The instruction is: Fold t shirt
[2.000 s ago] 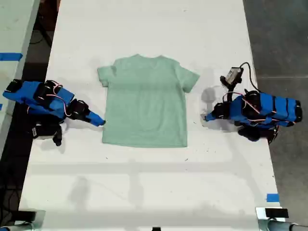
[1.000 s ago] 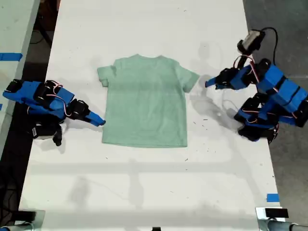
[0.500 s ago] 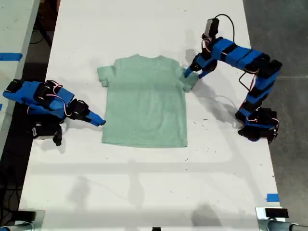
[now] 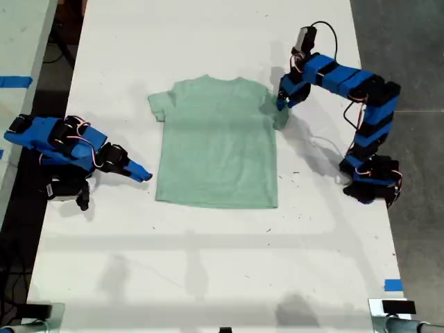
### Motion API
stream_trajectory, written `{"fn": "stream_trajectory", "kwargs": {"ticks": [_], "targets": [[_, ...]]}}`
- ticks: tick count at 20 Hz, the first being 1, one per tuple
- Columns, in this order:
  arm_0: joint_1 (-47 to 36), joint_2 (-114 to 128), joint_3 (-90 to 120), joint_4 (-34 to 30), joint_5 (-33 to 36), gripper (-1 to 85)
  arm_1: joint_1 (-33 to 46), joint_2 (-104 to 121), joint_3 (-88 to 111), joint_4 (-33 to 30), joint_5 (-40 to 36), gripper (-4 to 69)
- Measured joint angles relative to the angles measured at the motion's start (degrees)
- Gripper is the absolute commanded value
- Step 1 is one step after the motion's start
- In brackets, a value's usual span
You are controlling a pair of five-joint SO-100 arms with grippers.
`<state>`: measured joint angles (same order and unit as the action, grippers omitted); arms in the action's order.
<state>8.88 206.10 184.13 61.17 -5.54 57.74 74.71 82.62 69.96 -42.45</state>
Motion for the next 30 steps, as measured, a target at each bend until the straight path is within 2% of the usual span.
{"fn": "stream_trajectory", "kwargs": {"ticks": [4,6,8,13,15,17,18,19,20,22,27,29,30], "targets": [[0.0,0.0,0.0,0.0,0.0,11.2,-0.1,4.1,0.2,2.7,0.1,1.4],[0.0,0.0,0.0,0.0,0.0,11.2,-2.8,9.6,0.2,3.3,0.1,1.5],[0.0,0.0,0.0,0.0,0.0,11.2,-9.5,13.9,0.1,2.9,0.1,1.6],[0.0,0.0,0.0,0.0,0.0,11.2,-26.6,11.2,-4.4,-5.3,0.1,2.1],[0.0,0.0,0.0,0.0,0.0,11.2,-29.6,5.0,-9.1,-6.5,0.0,26.5],[0.0,0.0,0.0,0.0,0.0,11.2,-30.5,-1.6,-15.5,-6.5,-0.2,41.0],[0.0,0.0,0.0,0.0,0.0,11.2,-30.7,-2.9,-17.8,-5.7,-0.2,43.7],[0.0,0.0,0.0,0.0,0.0,11.2,-30.7,-2.9,-19.1,-4.9,-0.4,42.1],[0.0,0.0,0.0,0.0,0.0,11.2,-30.7,-2.9,-20.1,-3.8,-0.8,30.6],[0.0,0.0,0.0,0.0,0.0,11.2,-30.2,-1.8,-20.6,0.8,-0.9,0.2],[0.0,0.0,0.0,0.0,0.0,11.2,-24.2,18.7,-13.4,17.7,1.5,0.2],[0.0,0.0,0.0,0.0,0.0,11.2,-26.9,32.9,-5.0,23.0,5.6,0.2],[0.0,0.0,0.0,0.0,0.0,11.2,-29.8,41.0,1.1,23.5,8.6,0.2]]}}
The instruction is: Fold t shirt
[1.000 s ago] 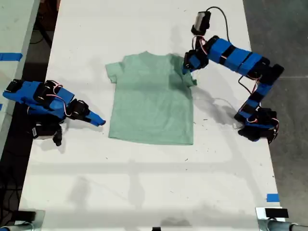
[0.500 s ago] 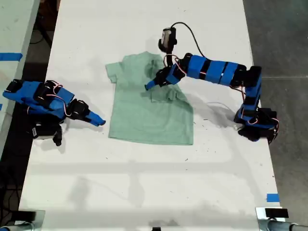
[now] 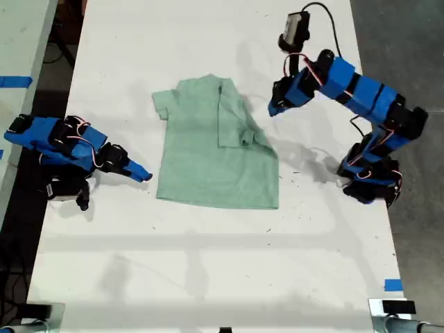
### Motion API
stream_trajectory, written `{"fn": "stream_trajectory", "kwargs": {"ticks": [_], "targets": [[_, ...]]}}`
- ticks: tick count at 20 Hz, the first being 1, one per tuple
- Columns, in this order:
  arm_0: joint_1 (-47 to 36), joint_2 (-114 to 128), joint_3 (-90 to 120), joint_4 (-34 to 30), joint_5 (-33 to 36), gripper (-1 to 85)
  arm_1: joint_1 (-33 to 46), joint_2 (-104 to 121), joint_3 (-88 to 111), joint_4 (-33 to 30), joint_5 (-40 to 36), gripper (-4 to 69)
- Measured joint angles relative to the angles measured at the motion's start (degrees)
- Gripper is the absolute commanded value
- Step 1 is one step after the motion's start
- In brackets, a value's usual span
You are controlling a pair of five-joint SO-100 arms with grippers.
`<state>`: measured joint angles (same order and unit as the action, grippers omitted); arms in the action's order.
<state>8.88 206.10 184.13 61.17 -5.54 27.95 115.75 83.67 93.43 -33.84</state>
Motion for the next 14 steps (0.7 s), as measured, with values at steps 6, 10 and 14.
{"fn": "stream_trajectory", "kwargs": {"ticks": [6,10,14], "targets": [[0.0,0.0,0.0,0.0,0.0,11.2,-18.3,56.0,62.2,-17.5,10.5,0.2],[0.0,0.0,0.0,0.0,0.0,11.2,-18.4,82.2,89.3,-17.8,12.6,0.2],[0.0,0.0,0.0,0.0,0.0,11.2,-17.6,84.3,90.1,-15.5,19.3,0.2]]}}
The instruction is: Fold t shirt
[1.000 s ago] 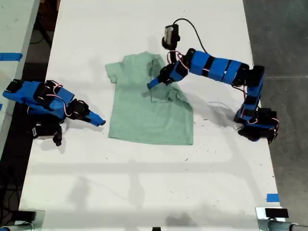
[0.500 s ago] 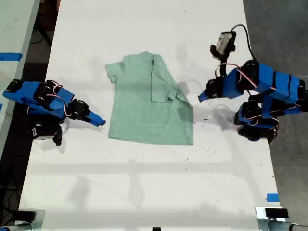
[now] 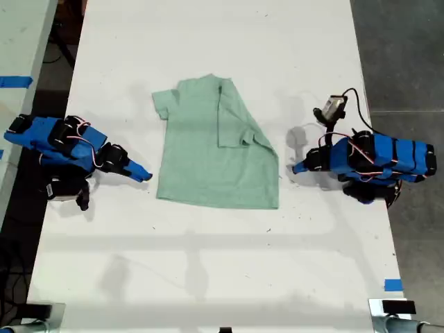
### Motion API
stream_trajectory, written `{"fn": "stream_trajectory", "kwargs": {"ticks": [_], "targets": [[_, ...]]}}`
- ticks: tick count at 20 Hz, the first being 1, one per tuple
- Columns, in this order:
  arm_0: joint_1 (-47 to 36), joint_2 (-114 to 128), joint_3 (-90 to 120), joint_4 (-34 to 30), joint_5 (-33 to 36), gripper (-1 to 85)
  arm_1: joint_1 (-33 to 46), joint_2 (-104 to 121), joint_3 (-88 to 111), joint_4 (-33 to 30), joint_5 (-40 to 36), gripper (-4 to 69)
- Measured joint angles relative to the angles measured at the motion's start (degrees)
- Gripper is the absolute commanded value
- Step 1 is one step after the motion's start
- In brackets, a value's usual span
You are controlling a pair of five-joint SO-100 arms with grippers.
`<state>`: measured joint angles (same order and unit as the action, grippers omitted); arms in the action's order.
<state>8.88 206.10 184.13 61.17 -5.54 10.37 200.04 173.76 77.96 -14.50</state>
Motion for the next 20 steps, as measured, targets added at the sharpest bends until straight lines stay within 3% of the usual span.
{"fn": "stream_trajectory", "kwargs": {"ticks": [7,20], "targets": [[0.0,0.0,0.0,0.0,0.0,11.3,0.8,0.1,0.1,1.8,6.0,0.5],[0.0,0.0,0.0,0.0,0.0,11.3,0.8,0.1,0.1,1.8,6.5,0.5]]}}
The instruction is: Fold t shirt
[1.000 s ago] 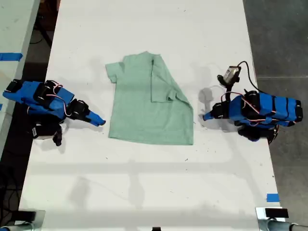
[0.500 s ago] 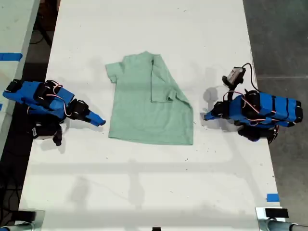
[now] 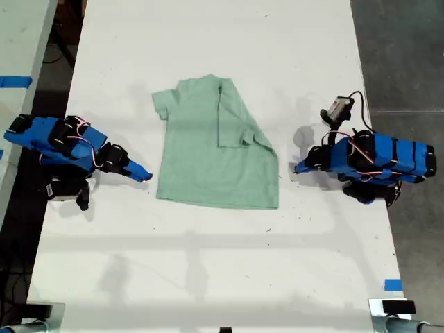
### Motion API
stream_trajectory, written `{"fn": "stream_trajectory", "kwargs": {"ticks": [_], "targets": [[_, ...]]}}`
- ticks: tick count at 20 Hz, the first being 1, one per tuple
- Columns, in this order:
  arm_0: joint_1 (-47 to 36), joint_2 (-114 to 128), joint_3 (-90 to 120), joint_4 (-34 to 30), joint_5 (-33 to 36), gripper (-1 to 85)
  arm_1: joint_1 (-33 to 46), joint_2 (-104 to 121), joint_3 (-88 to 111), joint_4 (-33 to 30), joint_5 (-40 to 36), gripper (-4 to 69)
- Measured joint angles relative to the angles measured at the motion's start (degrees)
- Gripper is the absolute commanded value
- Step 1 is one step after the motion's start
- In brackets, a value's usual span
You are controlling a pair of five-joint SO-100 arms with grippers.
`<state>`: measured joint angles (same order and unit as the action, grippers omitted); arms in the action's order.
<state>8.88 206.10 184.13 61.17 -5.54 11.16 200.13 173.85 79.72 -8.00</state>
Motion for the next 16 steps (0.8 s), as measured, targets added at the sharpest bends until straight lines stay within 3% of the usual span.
{"fn": "stream_trajectory", "kwargs": {"ticks": [16], "targets": [[0.0,0.0,0.0,0.0,0.0,11.3,0.0,0.0,0.0,0.0,0.5,0.5]]}}
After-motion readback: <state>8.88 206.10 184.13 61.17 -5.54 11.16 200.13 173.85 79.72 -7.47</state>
